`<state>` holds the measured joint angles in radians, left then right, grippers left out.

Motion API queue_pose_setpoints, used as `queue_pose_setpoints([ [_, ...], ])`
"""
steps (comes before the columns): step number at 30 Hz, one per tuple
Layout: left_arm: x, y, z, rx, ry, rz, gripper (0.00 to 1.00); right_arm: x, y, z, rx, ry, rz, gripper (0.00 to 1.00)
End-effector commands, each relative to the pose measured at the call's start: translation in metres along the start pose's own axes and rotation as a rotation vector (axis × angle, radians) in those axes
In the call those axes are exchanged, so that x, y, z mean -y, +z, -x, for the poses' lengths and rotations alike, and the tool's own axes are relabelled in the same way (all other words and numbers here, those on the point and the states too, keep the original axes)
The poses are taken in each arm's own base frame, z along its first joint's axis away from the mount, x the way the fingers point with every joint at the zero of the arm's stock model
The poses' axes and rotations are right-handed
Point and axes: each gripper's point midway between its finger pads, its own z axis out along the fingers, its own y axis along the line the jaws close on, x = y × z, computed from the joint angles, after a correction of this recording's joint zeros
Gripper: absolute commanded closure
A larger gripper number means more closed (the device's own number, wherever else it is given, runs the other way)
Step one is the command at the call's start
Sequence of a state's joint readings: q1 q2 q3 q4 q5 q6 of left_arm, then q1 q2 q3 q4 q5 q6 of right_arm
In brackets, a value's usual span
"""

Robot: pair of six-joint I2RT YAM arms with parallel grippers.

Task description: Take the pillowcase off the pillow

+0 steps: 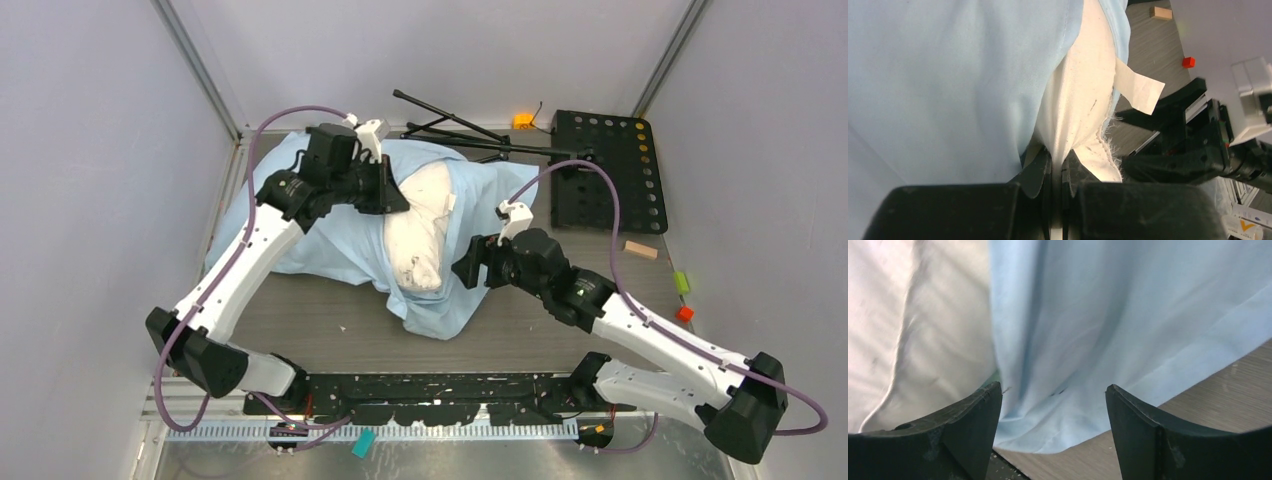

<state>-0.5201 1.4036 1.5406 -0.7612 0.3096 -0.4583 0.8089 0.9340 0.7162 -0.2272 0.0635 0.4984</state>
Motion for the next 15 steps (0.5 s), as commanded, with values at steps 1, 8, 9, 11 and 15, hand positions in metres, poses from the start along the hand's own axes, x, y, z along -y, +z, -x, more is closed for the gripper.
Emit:
queue_pose_setpoints([
  [1, 0.022, -0.026, 0.009, 0.075, 0.046, -0.095, 1.0, 0.017, -0.005, 0.044, 0.1, -0.036, -0.157, 0.19],
  [8, 0.022, -0.029, -0.003, 0.048, 0.045, -0.111, 1.0, -0.008, -0.004, 0.083, 0.157, -0.058, -0.104, 0.18],
  [9, 0.023, -0.03, -0.004, 0.043, 0.045, -0.114, 1.0, -0.009, -0.003, 0.087, 0.164, -0.062, -0.102, 0.18],
  [11, 0.024, -0.032, -0.006, 0.038, 0.046, -0.118, 1.0, -0.009, 0.001, 0.091, 0.165, -0.068, -0.114, 0.18],
  [15, 0.027, -0.038, -0.011, 0.029, 0.05, -0.134, 1.0, 0.0, 0.018, 0.099, 0.163, -0.072, -0.186, 0.18],
])
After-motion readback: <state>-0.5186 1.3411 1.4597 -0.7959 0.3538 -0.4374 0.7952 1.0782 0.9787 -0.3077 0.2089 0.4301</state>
